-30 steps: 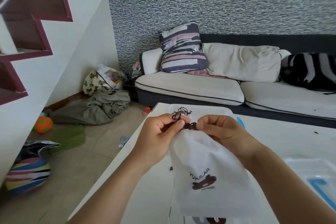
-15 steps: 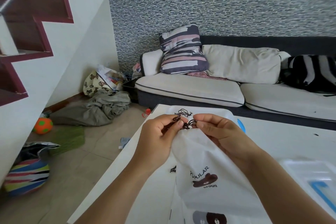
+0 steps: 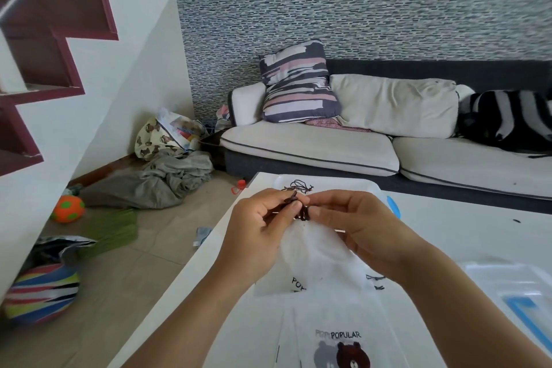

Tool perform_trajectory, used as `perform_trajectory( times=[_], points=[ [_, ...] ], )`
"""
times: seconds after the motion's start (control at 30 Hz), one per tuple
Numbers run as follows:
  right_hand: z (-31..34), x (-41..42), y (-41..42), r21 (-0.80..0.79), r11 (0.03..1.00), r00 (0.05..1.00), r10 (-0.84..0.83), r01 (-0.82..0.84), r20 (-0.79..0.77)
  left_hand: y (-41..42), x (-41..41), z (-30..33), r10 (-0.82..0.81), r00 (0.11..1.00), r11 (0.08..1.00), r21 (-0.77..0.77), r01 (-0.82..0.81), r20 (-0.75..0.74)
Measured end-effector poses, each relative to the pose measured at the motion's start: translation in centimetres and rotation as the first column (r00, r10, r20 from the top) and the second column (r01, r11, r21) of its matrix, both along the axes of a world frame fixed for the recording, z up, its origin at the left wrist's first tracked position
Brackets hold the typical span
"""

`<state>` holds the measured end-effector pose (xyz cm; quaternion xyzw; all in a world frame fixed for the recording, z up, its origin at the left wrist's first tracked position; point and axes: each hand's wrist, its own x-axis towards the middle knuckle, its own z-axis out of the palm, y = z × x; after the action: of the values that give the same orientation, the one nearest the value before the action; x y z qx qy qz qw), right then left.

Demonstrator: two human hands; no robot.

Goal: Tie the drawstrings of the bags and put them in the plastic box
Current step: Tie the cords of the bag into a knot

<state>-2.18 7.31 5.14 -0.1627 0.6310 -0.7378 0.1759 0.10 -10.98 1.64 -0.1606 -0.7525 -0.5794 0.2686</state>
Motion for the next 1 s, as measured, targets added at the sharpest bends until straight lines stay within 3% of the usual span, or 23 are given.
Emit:
perform_trajectory(
  times=[0.3, 0.53, 0.77, 0.87, 1.0],
  points=[
    [-0.65, -0.63, -0.39, -0.009, 0.972, 0.969, -0.236, 0.236, -0.069, 0.18, -0.03, -0.06, 0.020, 1.000, 0.998, -0.052, -0.021, -0.019],
    [0.05, -0.55, -0.03, 0.053, 0.994, 0.995, -0.088, 0.090, -0.046, -0.09, -0.45, -0.67, 0.025, 0.999, 1.000, -0.003, -0.025, 0.031],
    [0.15, -0.19, 0.21, 0.061, 0.992, 0.988, 0.107, -0.114, 0.108, 0.03, -0.22, -0.45, 0.043, 0.999, 0.999, -0.031, -0.043, 0.000],
    [0.17, -0.40, 0.37, 0.146, 0.982, 0.993, 0.113, -0.119, 0.045, 0.06, -0.10, -0.36, 0.056, 0.998, 0.995, -0.076, -0.058, -0.040],
    [-0.08, -0.40, -0.54, 0.246, 0.969, 0.995, 0.023, 0.003, -0.102, 0.04, -0.13, -0.39, 0.055, 0.997, 0.992, -0.111, -0.060, -0.048]
  ],
)
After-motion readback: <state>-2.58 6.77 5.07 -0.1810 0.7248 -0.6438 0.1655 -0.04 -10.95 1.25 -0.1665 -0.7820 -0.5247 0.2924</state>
